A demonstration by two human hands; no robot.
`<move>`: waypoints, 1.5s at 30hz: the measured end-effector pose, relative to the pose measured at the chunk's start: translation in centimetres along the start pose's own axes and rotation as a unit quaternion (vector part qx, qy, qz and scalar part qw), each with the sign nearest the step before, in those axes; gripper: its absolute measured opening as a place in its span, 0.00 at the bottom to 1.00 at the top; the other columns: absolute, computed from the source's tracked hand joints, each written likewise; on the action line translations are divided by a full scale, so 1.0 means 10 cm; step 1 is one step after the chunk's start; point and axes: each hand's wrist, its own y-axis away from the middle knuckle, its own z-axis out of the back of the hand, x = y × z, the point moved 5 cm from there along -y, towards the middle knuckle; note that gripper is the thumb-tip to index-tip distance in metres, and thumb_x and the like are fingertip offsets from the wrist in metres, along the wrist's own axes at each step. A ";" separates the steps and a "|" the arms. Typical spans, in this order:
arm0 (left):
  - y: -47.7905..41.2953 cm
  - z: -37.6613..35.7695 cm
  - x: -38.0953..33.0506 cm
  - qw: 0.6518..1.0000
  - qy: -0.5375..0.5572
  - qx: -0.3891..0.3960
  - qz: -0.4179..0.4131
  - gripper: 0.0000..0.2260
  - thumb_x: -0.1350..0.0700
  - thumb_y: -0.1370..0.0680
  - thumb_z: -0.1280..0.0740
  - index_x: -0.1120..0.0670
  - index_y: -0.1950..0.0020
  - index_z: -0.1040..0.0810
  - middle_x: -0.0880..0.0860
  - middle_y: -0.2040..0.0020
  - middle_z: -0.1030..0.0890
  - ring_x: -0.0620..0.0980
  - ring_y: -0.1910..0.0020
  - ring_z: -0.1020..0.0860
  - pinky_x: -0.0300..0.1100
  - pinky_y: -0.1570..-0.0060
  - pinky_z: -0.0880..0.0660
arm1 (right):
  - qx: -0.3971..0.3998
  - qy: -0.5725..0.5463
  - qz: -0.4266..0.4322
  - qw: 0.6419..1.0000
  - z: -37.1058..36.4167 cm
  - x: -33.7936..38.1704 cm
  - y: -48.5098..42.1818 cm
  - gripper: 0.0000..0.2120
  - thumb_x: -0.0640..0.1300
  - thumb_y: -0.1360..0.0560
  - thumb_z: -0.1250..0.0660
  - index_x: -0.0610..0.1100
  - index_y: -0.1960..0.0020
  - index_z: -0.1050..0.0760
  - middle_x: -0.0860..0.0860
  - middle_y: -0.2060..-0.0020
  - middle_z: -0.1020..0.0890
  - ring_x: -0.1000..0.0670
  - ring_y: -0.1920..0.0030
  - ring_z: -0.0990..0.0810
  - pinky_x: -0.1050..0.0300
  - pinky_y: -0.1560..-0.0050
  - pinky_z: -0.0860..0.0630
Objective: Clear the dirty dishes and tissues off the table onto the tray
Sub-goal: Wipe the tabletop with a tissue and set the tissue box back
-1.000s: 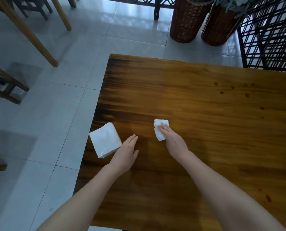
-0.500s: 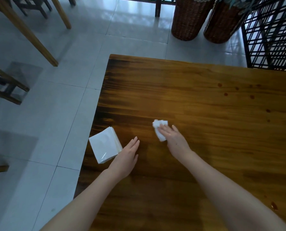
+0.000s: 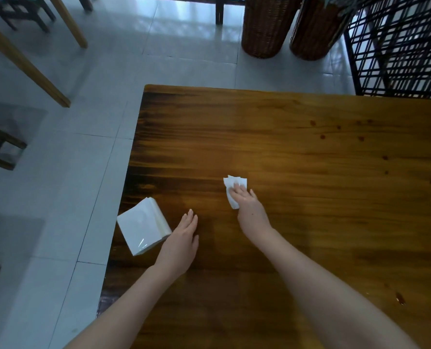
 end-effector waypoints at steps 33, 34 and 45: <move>-1.04 -0.33 -1.70 0.998 -0.031 -0.009 -0.052 0.28 0.52 0.17 0.43 0.53 0.21 0.52 0.49 0.21 0.53 0.47 0.23 0.52 0.41 0.27 0.46 | 0.089 0.058 -0.082 0.991 1.23 -2.31 -0.80 0.31 0.31 0.21 0.47 0.39 0.23 0.58 0.43 0.23 0.56 0.46 0.23 0.55 0.50 0.27 0.48; -1.06 -0.34 -1.71 0.998 -0.033 -0.008 -0.053 0.28 0.52 0.17 0.43 0.53 0.21 0.52 0.49 0.21 0.53 0.47 0.22 0.52 0.41 0.27 0.47 | 0.086 0.058 -0.080 0.991 1.24 -2.31 -0.83 0.31 0.31 0.21 0.47 0.39 0.23 0.58 0.43 0.23 0.56 0.46 0.23 0.56 0.50 0.26 0.49; -1.23 -0.07 -1.41 0.996 -0.071 -0.048 -0.001 0.27 0.50 0.17 0.46 0.54 0.22 0.54 0.51 0.21 0.54 0.48 0.22 0.53 0.40 0.27 0.52 | 0.084 0.055 -0.078 0.992 1.33 -2.26 -1.23 0.33 0.28 0.23 0.47 0.42 0.23 0.58 0.46 0.23 0.57 0.48 0.23 0.56 0.49 0.26 0.50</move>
